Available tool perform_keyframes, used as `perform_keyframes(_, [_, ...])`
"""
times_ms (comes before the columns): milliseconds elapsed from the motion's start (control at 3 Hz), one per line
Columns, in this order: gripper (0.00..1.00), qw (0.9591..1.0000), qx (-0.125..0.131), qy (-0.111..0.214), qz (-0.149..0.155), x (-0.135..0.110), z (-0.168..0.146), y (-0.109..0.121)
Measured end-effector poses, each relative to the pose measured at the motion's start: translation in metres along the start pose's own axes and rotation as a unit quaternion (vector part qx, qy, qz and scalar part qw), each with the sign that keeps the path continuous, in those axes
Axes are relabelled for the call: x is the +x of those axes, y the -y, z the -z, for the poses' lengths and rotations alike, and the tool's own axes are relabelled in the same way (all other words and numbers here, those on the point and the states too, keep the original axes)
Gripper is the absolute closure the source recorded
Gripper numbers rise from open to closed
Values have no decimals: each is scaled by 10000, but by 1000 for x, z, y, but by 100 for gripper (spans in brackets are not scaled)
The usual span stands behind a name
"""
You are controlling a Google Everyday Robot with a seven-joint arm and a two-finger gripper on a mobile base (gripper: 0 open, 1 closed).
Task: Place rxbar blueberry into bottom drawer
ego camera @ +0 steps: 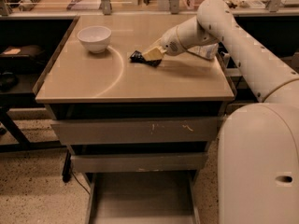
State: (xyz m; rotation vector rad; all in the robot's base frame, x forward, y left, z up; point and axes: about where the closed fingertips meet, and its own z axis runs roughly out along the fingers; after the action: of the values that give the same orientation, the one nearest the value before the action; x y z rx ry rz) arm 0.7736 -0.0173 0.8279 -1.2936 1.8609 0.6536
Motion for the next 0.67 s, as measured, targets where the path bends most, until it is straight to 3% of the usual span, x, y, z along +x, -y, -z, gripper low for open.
perform_keyframes(333, [82, 10000, 0, 0, 0, 0, 0, 0])
perform_keyframes(667, [57, 10000, -1, 0, 0, 0, 0, 0])
